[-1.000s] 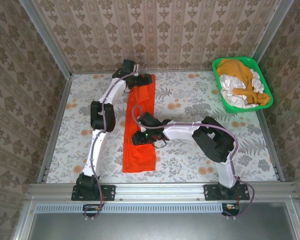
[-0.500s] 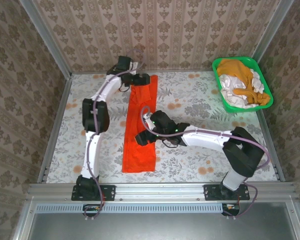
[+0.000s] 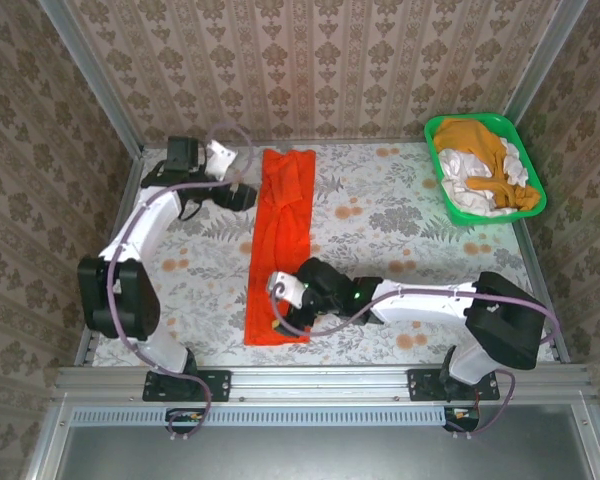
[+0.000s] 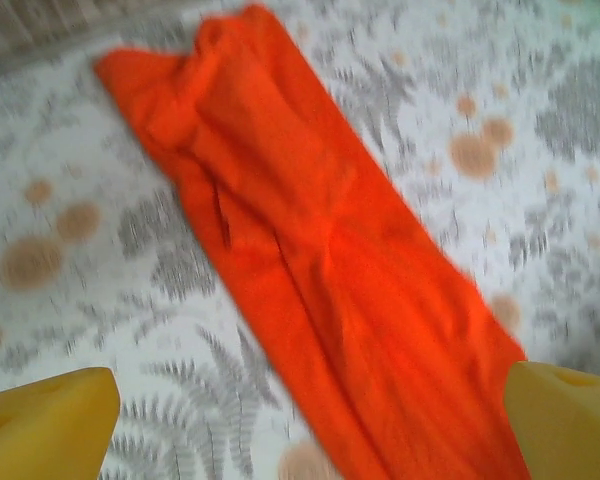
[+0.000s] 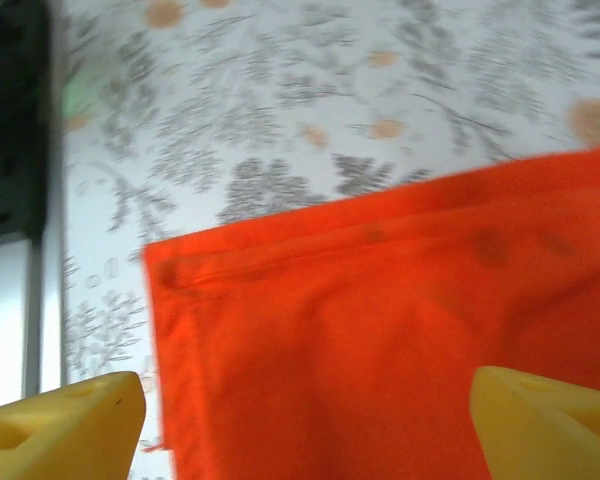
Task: Fold and stack the t-shirts
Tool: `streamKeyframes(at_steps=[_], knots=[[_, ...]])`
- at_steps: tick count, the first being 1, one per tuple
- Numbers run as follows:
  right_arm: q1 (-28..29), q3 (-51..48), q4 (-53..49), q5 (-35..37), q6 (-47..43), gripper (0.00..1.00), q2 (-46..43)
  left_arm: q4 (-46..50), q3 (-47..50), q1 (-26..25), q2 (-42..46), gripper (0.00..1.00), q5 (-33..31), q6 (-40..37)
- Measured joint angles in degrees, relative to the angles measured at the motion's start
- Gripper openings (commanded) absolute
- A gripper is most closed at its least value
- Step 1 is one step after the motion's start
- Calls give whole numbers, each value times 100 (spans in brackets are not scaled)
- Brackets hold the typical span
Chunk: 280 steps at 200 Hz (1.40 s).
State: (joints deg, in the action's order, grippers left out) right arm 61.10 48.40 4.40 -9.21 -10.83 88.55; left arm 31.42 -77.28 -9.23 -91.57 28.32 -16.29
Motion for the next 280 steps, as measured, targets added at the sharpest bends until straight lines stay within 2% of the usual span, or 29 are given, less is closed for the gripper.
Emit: streamKeyframes(at_steps=[38, 66, 87, 156, 161, 170, 177, 191, 198, 211, 250, 280], knots=[[431, 92, -42, 46, -660, 75, 680, 494, 1513, 361, 1576, 100, 190, -1060], [575, 308, -127, 107, -892, 60, 1134, 590, 2256, 857, 2671, 100, 223, -1425], [599, 457, -133, 118, -990, 56, 1316, 603, 2629, 970, 3171, 100, 275, -1561], [599, 581, -400, 133, -1421, 58, 1574, 568, 2957, 1121, 3281, 100, 341, -1609], [601, 595, -424, 133, -1447, 55, 1580, 557, 2959, 1123, 3281, 100, 343, -1609], [610, 605, -448, 127, -1480, 34, 1596, 533, 2962, 1126, 3281, 100, 343, -1609], [623, 621, -483, 116, -1506, 21, 1600, 520, 2962, 1126, 3281, 100, 343, -1606], [649, 636, -476, 199, -1565, 12, 1611, 496, 2962, 1126, 3270, 100, 345, -1606], [647, 651, -481, 221, -1606, 11, 1611, 494, 2964, 1126, 3268, 100, 345, -1606], [647, 654, -481, 247, -1635, 0, 1609, 492, 2964, 1126, 3270, 100, 356, -1611], [656, 592, -553, 326, -1604, 0, 1508, 442, 3040, 1119, 3307, 100, 623, -1801], [588, 284, -979, 299, -1554, 0, 1005, 411, 3233, 1029, 3467, 100, 1010, -2035]])
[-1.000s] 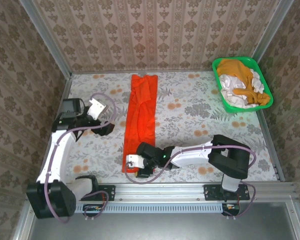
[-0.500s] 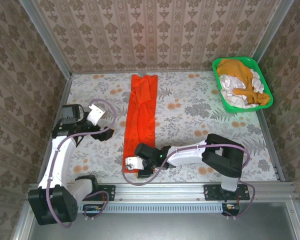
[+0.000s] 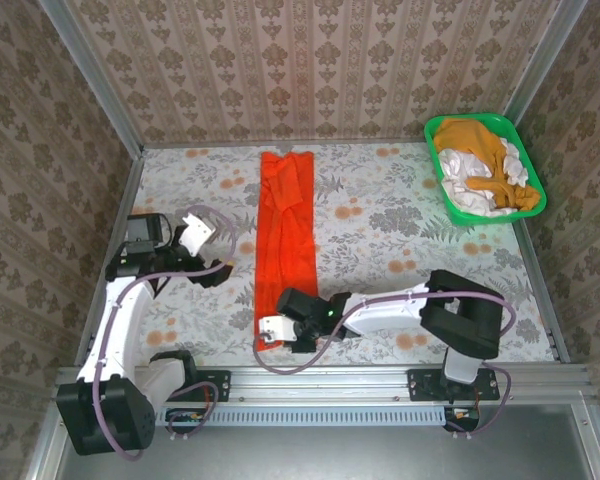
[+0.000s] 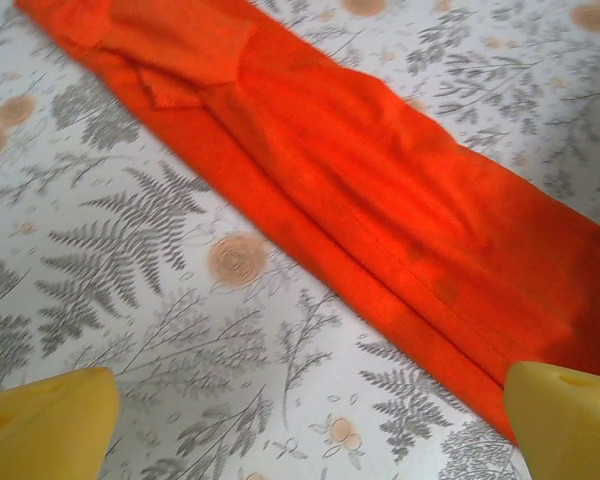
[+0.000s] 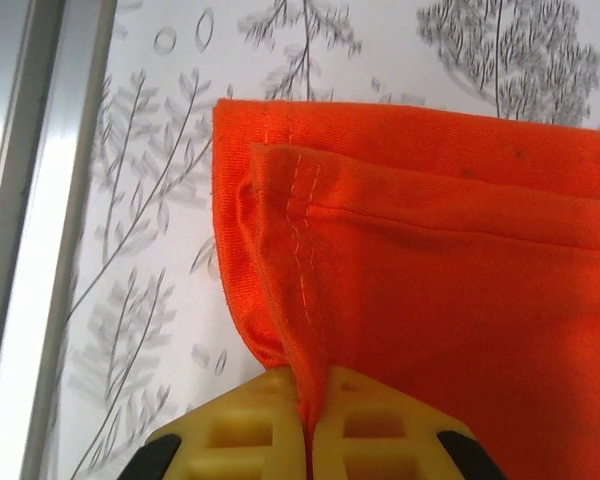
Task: Fold and stack the t-shirts
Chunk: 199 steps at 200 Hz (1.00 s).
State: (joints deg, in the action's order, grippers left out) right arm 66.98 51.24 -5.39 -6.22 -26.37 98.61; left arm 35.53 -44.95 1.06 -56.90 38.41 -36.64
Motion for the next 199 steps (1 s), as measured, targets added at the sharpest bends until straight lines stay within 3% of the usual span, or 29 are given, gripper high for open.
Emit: streamKeyframes(at_steps=[42, 96, 147, 199], knots=[[-442, 81, -562, -476, -42, 0, -573, 9, 76, -98, 116, 100, 232, -332], [-1480, 1172, -1423, -822, -726, 0, -549, 28, 358, -90, 348, 100, 59, -562], [-2323, 2330, -1849, -894, -1456, 0, 184, 26, 632, 22, 673, 100, 7, -542], [-2793, 3335, -2017, -826, -1875, 0, 1099, 0, 636, 87, 584, 100, 9, -540]])
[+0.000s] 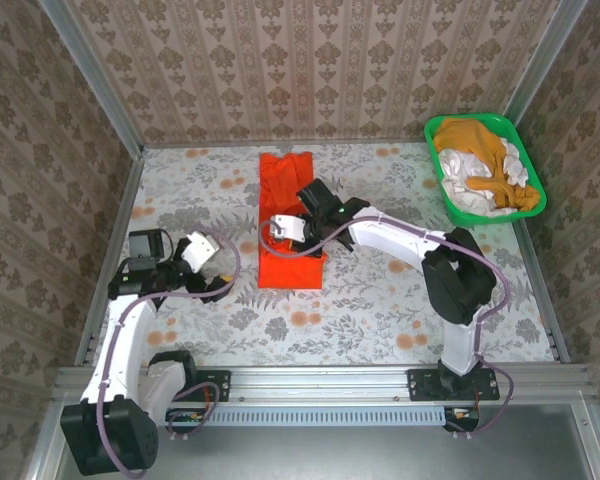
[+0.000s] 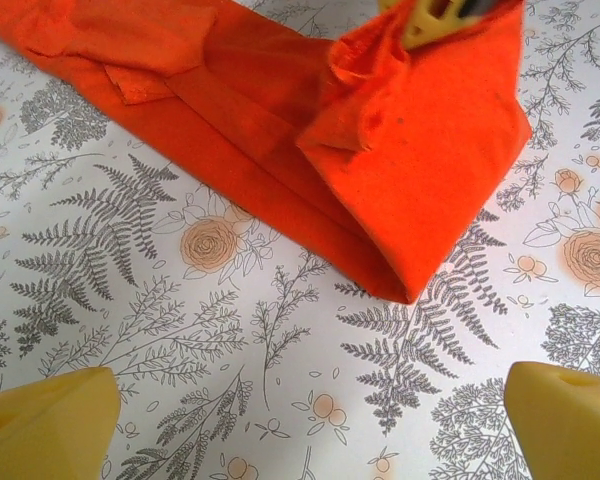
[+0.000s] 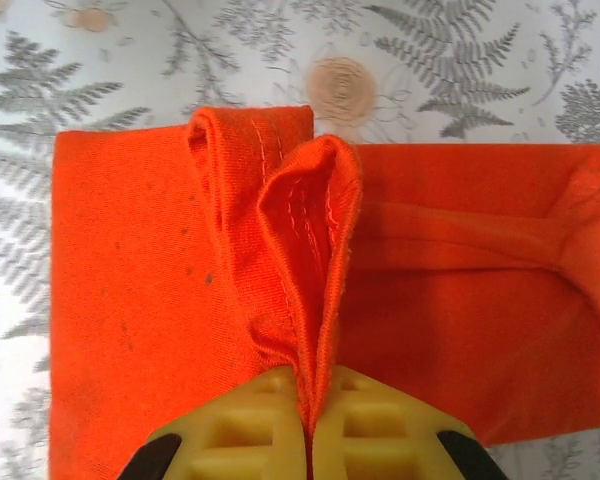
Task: Fold and stack the t-shirts
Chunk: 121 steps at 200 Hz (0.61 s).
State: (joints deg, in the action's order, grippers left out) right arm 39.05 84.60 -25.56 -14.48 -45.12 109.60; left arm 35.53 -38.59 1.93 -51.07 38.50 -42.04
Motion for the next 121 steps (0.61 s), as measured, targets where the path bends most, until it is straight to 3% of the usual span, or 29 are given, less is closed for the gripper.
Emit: streamKeyframes(at_steps=[121], knots=[[-142, 1252, -39, 76, -166, 0, 1296, -133, 0, 4, -72, 100, 76, 4]])
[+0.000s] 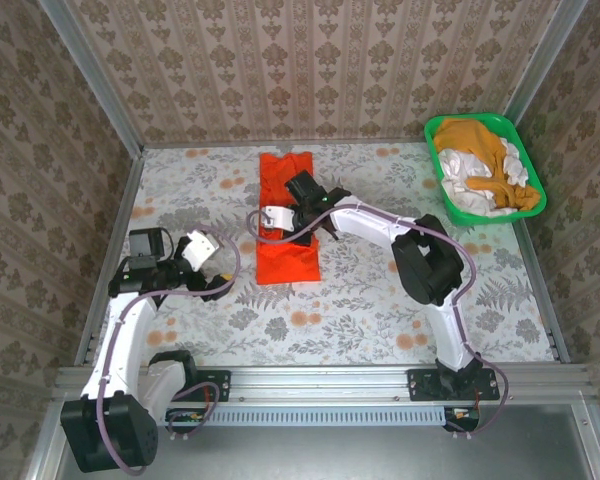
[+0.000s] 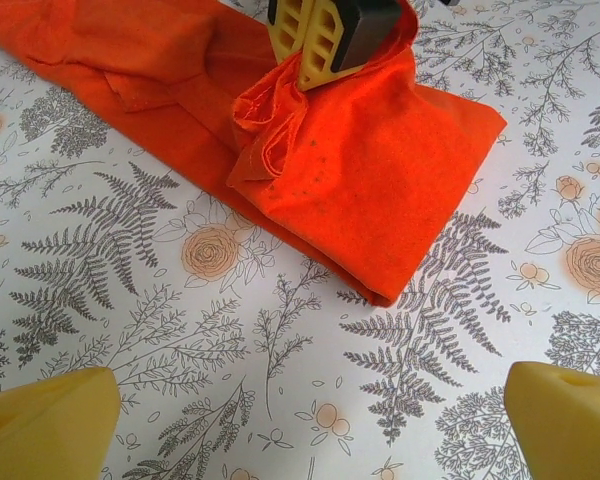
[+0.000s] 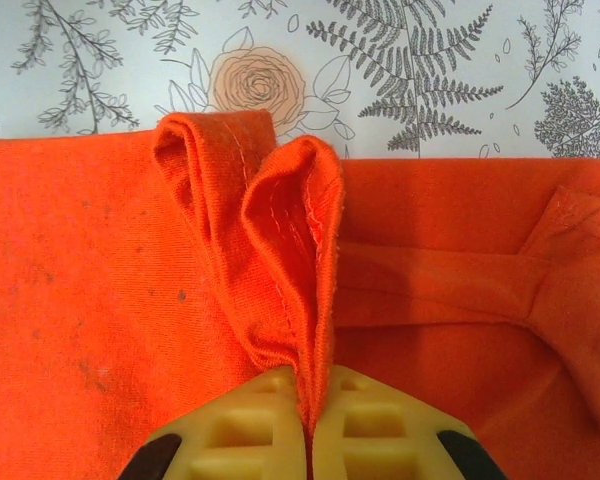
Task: Fold and stack the t-shirts
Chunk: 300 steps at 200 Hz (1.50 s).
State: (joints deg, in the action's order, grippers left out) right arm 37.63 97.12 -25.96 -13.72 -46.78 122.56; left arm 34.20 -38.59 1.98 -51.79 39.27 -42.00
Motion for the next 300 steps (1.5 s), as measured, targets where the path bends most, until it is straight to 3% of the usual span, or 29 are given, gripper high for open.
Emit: streamKeyframes(at_steps=[143, 153, 170, 180, 198, 231, 300], knots=[[-107, 669, -146, 280, -129, 0, 599, -37, 0, 0, -2, 100, 28, 33], [-107, 671, -140, 282, -127, 11, 610, -37, 0, 0, -2, 100, 42, 37], [-107, 673, -114, 306, -76, 46, 634, -37, 0, 0, -2, 100, 48, 37], [-107, 673, -83, 321, -70, 62, 640, -37, 0, 0, -2, 100, 61, 39], [-111, 638, 136, 376, 72, 78, 623, -37, 0, 0, -2, 100, 72, 39], [-111, 107, 662, 452, 264, 83, 195, -42, 0, 0, -2, 100, 157, 39], [214, -1845, 1355, 68, 240, 81, -1445, -94, 7, 0, -2, 100, 234, 39]])
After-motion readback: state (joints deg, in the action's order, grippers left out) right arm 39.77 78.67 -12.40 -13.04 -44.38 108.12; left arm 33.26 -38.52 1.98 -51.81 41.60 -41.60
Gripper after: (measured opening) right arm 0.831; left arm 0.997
